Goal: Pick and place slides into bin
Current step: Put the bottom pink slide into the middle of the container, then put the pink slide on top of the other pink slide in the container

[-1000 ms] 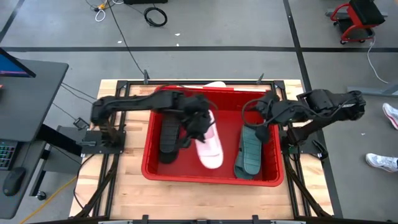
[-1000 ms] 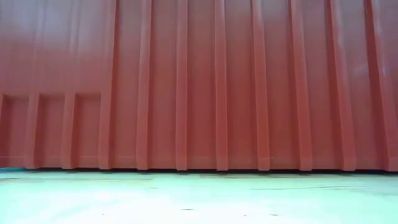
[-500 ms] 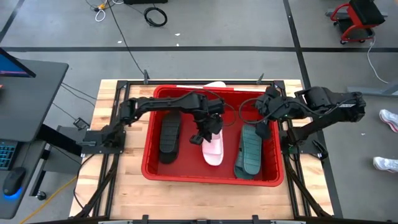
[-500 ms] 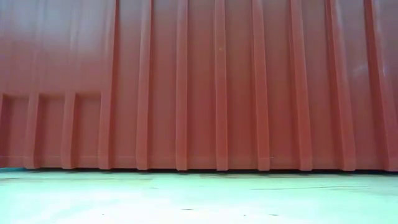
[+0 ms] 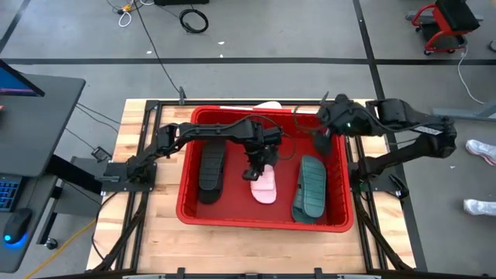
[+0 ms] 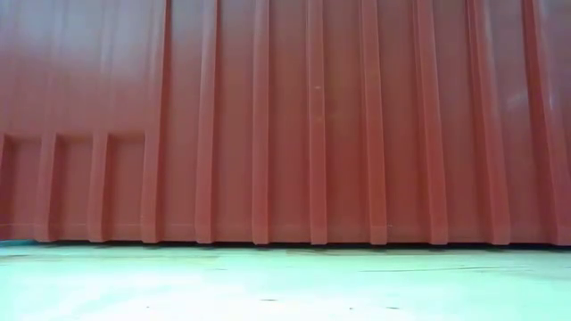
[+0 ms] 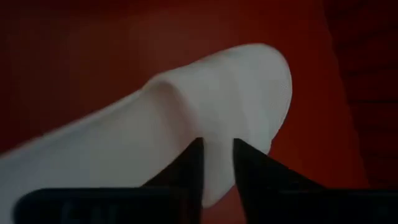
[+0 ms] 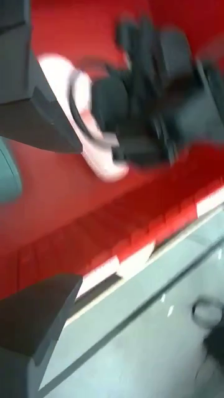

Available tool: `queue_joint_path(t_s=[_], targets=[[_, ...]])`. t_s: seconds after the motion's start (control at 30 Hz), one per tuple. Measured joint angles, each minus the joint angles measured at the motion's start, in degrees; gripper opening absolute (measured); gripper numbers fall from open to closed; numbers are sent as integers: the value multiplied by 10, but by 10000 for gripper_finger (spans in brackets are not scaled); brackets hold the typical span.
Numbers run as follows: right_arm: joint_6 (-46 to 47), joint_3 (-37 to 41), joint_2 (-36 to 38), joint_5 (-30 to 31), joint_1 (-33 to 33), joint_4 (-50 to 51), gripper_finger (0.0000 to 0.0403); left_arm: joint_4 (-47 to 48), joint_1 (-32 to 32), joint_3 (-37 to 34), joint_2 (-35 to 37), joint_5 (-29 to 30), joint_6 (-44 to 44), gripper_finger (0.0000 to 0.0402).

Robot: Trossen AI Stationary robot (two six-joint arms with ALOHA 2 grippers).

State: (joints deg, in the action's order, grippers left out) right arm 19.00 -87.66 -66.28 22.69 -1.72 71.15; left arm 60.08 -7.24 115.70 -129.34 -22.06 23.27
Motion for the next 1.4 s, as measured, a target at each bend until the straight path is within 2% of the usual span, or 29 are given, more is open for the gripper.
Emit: queue_joint_path(t_s=[0.1, 0.23, 0.37, 0.5, 0.7, 0.77, 0.9, 1.0, 1.1, 1.33, 1.4], targets=[[2, 0, -2, 21, -57, 0, 341, -1, 1, 0, 0, 0, -14, 129], [-42, 0, -7, 21, -135, 0, 344, 4, -2, 0, 12, -1, -57, 186], [-75, 0, -23, 9, -207, -11, 343, 28, -20, 40, 50, -1, -97, 224], [-71, 0, -63, 5, -276, -34, 341, 38, -56, 99, 90, 8, -123, 233], [-50, 0, -137, -8, -352, -82, 337, 39, -173, 196, 125, 95, -128, 213], [-32, 0, -160, -36, -374, -86, 337, 4, -222, 176, 140, 97, -161, 207], [25, 0, -198, -105, -405, -89, 337, 3, -313, 144, 141, 99, -197, 206], [49, 0, -217, -114, -410, -88, 337, 6, -358, 106, 141, 85, -196, 209], [80, 0, -232, -128, -410, -86, 337, 41, -381, 73, 141, 45, -196, 209], [120, 0, -272, -187, -410, -70, 336, 101, -399, -13, 140, 36, -164, 193], [137, 0, -279, -208, -407, -50, 336, 123, -399, -30, 139, 16, -162, 193]])
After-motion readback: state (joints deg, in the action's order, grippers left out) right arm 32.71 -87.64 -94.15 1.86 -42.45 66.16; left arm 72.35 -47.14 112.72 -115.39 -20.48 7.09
